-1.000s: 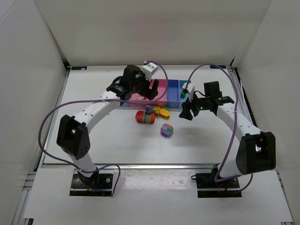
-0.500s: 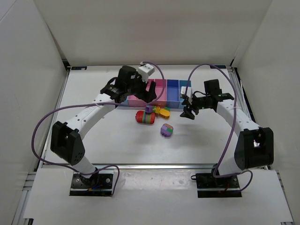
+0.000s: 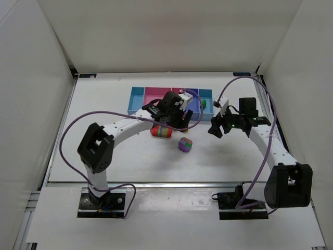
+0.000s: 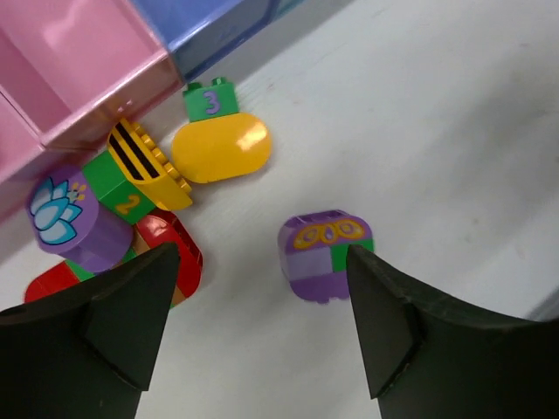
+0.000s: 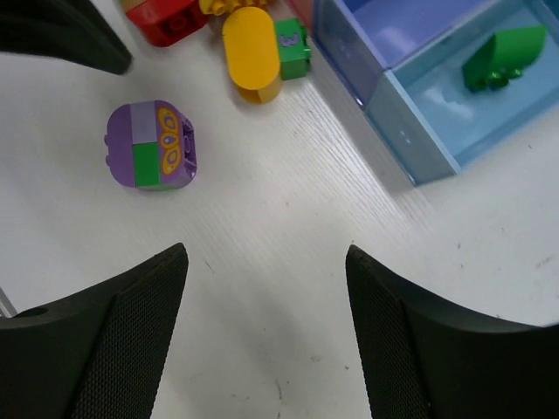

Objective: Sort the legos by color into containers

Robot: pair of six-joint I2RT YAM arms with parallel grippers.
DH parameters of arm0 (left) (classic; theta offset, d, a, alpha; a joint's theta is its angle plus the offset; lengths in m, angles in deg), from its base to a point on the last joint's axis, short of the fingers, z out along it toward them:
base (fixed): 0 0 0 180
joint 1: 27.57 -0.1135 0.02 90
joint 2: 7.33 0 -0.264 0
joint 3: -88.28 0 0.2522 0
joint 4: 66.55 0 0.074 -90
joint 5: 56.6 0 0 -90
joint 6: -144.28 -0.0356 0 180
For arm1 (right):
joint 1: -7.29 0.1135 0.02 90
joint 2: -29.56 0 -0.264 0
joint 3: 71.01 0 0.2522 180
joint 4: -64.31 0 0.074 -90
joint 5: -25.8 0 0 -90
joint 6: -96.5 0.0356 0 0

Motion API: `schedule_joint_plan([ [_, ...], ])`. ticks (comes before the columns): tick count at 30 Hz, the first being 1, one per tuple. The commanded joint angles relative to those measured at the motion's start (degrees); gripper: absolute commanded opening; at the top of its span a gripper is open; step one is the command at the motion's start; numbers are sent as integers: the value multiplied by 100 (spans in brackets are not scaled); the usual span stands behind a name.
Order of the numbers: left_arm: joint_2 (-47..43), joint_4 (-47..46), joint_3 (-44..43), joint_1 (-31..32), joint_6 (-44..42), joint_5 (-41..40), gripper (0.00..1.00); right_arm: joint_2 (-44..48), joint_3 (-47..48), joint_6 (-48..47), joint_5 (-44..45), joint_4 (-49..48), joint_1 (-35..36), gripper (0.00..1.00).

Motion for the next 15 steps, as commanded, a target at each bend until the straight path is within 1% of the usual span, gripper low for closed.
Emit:
schedule_joint_plan([
  [1,353,324,-470,95,615,-728,86,301,-75,570,217,-173,-158,77],
  [4,705,359,-725,130,757,-807,83,406,-127,623,182,-138,-369,78],
  [10,1127,219,-1164,209,634,-1027,80,494,-268,596,-11,-67,-633,79],
  [13,1224,78,-1192,227,459,-1045,79,459,-268,588,-108,-32,-633,79],
  [15,1225,-79,-1131,218,362,-1027,77,450,-277,579,-143,-15,-791,79],
])
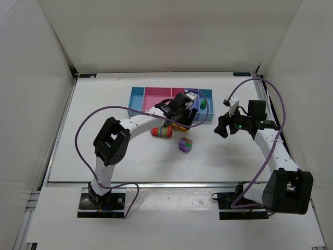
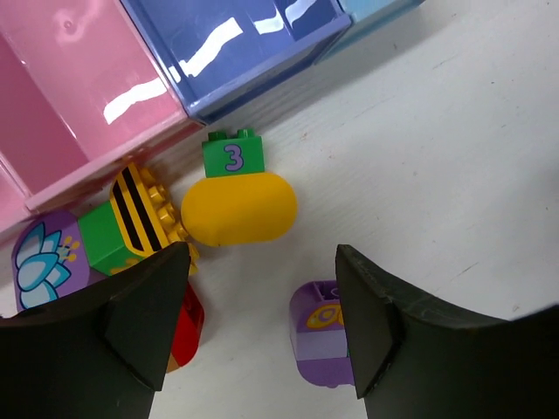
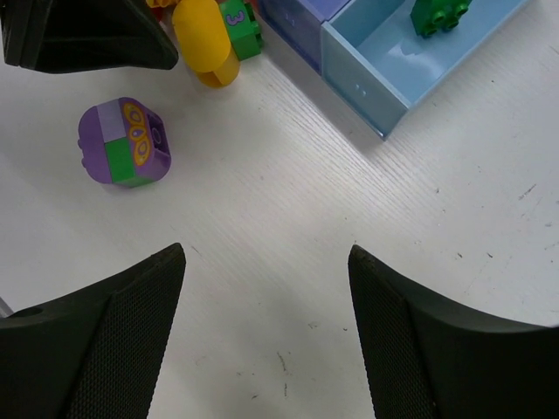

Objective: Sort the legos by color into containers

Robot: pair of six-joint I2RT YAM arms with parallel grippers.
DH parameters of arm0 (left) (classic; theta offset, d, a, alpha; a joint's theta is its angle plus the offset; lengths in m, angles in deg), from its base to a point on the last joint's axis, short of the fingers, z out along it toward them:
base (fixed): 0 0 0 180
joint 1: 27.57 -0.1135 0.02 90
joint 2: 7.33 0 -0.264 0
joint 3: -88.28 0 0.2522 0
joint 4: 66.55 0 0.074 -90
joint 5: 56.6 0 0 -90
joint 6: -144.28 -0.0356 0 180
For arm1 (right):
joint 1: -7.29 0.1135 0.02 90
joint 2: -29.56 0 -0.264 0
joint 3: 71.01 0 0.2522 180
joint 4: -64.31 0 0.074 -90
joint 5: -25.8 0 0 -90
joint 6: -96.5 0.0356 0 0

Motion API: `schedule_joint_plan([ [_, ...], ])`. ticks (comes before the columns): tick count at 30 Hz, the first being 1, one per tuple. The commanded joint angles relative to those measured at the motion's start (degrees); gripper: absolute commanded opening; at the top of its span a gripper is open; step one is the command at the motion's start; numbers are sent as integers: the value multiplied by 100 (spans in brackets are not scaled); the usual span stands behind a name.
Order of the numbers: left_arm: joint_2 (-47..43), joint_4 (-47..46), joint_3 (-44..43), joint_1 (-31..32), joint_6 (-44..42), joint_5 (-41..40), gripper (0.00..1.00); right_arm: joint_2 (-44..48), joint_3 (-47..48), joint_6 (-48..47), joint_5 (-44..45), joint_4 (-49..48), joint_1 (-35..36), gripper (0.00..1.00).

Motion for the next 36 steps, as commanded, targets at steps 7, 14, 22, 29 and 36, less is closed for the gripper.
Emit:
schedule_joint_plan([
  [7,102,-516,-52,37,-264,-27,74,20,-43,54,-290,20,-212,80],
  [14,304,-745,-60,37,-361,-36,72,-7,-35,45,-325,47,-247,80],
  [22,533,-903,-184,28,-431,-151,73,-68,-34,72,-351,47,-256,81],
  [29,761,-894,-404,19,-449,-230,74,-139,-26,89,-387,47,-256,81],
  [36,902,-886,-430,-25,-467,-300,74,-191,-8,54,-395,64,-247,81],
])
